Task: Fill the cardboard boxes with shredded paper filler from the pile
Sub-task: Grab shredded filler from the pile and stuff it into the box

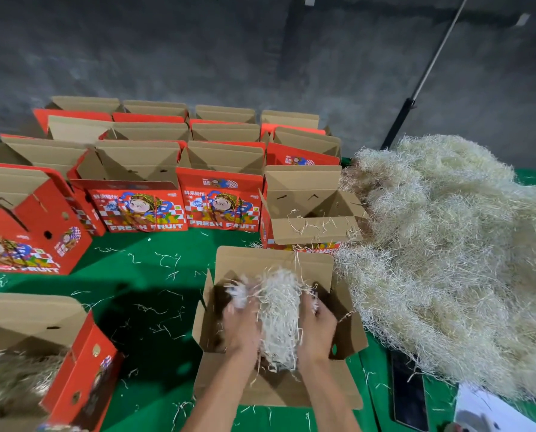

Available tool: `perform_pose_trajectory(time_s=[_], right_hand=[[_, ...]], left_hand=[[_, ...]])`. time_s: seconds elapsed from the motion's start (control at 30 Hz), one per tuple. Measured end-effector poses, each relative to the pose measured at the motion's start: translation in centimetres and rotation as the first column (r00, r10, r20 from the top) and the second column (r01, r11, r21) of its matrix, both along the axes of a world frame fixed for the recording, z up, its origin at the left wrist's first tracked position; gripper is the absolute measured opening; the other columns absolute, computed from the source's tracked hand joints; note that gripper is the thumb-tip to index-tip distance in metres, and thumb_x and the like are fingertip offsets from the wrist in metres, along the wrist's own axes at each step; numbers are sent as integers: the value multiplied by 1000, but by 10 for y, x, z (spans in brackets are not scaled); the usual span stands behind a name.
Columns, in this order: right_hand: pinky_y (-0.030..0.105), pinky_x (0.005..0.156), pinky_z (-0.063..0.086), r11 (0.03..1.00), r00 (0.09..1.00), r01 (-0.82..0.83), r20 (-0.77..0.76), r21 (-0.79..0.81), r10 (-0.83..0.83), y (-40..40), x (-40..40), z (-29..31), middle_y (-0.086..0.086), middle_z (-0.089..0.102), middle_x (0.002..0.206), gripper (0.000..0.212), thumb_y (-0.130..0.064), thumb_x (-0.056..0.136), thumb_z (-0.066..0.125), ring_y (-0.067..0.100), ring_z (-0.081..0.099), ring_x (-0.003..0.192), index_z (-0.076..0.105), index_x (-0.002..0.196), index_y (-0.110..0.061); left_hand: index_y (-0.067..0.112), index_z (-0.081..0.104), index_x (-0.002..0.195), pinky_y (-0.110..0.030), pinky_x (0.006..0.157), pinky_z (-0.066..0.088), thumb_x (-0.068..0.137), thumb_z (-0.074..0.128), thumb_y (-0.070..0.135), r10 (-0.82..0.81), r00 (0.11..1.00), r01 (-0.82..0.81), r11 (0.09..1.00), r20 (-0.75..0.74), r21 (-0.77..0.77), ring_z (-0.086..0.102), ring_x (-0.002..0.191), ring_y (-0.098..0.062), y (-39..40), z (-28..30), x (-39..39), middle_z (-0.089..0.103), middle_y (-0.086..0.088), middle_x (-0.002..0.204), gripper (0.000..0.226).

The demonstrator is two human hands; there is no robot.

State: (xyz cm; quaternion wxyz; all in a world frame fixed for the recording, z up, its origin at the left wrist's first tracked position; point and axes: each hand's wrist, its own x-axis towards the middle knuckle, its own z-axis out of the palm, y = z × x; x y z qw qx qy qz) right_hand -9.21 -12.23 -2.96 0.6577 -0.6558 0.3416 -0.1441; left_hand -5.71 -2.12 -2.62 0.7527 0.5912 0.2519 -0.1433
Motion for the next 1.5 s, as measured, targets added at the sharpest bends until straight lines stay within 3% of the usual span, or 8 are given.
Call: perform_pose_trajectory(time_s=[0.13,0.6,0.7,0.83,0.93,1.03,1.3,1.5], right_hand=[[28,49,37,996,997,82,-14,38,-81,-18,1,3,-2,53,54,29,-23,99,57,13,43,49,59,71,-13],[23,41,24,1000,999,23,45,-3,-23,-29,-12,14,-1,40,54,50,-57,90,57,12,27,45,56,75,-10],[22,47,30,997,996,83,-9,5,-83,-39,-13,19,-7,42,55,48,-65,85,59,10,31,48,59,81,-16],[25,43,25,988,989,142,45,-61,-139,-54,-19,26,-7,34,47,54,-67,82,55,15,24,46,43,67,-17],[19,52,37,999,999,-24,35,-39,25,-19,-13,32,-11,47,51,51,-75,86,50,7,37,48,56,70,-26],[28,90,41,986,989,-140,-44,87,145,2,-8,32,-28,55,87,44,-87,81,39,-5,51,84,52,94,-47],[25,78,51,999,985,-10,171,44,3,3,-4,30,-3,71,93,20,-50,91,62,12,68,89,64,97,-31],[27,70,58,943,973,-187,183,275,139,26,2,27,1,77,96,21,-30,94,58,18,74,88,72,108,-21]], left_hand=[[9,61,92,-28,47,37,76,63,66,170,985,-167,981,-25,103,45,49,-14,17,4,14,54,-1,64,60],[22,48,118,-30,59,44,78,43,87,-62,998,62,981,-2,184,43,56,-5,39,4,11,43,11,78,76],[36,55,78,-28,49,38,83,44,81,-21,996,-3,964,86,264,44,45,-7,53,9,22,41,9,64,46],[18,54,119,-24,43,31,79,37,88,-7,1000,1,927,16,375,38,46,-4,68,8,27,43,11,61,82],[25,26,154,-33,68,53,65,39,99,-301,953,300,902,-45,312,58,87,-9,45,20,12,55,6,107,116],[50,14,153,-55,119,18,50,51,102,-499,862,507,848,-92,155,18,149,-23,37,24,9,9,15,162,121],[19,29,148,-56,105,41,58,81,59,-46,996,31,981,-75,-192,53,123,-33,25,25,11,48,-12,142,111],[1,55,132,-30,83,56,88,69,19,-127,987,128,992,97,-1,68,98,-19,7,25,1,69,-13,115,50]])
